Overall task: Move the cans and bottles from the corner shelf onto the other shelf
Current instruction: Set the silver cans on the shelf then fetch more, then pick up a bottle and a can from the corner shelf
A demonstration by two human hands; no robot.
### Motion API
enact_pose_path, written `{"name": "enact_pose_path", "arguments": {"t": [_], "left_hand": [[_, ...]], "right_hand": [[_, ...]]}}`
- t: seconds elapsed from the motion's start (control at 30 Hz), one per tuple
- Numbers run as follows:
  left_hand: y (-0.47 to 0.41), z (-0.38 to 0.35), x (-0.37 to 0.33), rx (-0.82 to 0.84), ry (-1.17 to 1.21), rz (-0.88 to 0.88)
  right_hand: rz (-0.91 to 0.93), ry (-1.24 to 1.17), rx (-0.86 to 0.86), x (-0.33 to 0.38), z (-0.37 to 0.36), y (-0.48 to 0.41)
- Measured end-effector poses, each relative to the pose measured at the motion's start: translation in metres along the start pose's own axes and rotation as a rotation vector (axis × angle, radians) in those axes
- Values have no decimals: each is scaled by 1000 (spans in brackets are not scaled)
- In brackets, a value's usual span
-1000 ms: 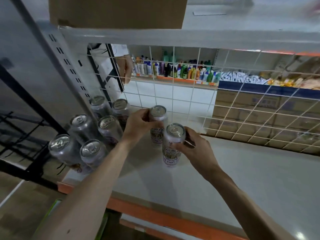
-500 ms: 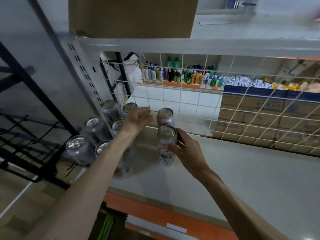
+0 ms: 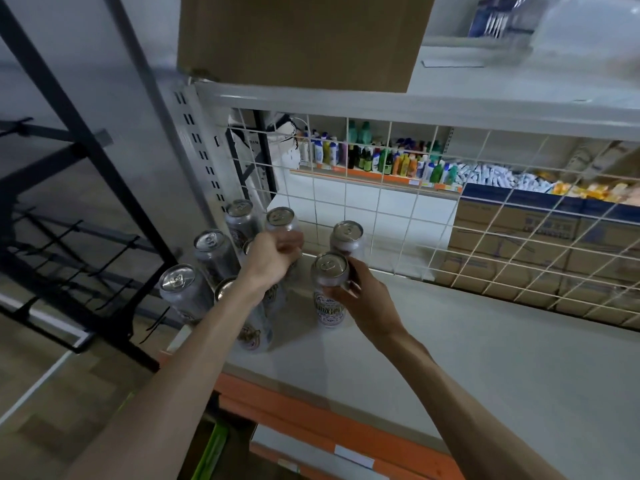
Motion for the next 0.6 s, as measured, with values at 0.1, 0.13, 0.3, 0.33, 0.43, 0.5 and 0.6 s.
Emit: {"name": "enact_pose_path", "arguments": {"t": [0.1, 0.13, 0.3, 0.33, 0.43, 0.5, 0.6], "left_hand": [[1, -1, -13, -43, -32, -28], [2, -3, -22, -63, -63, -48], [17, -40, -95, -104, -73, -222], [20, -58, -107, -71, -71, -237], [30, -128, -140, 69, -157, -260], [46, -185, -165, 182, -334, -310], [81, -280, -203, 352, -550, -415]], "right_hand": [[-4, 24, 23, -3, 7, 8], [1, 45, 20, -5, 14, 12], [-84, 81, -113, -27, 88, 42], [-110, 87, -156, -32, 110, 49], [-160, 171, -240, -41, 178, 71], [-203, 245, -260, -47, 223, 90], [-284, 357, -344, -63, 300, 129]]}}
Point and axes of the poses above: each hand's wrist, its own y-axis away from the middle knuckle, its own z-axis out of the back of the hand, x = y × z, the point moved 9 cm from there along -y, towards the middle knuckle, and after that the axes turned 6 degrees about -z, right-handed, at the moved point
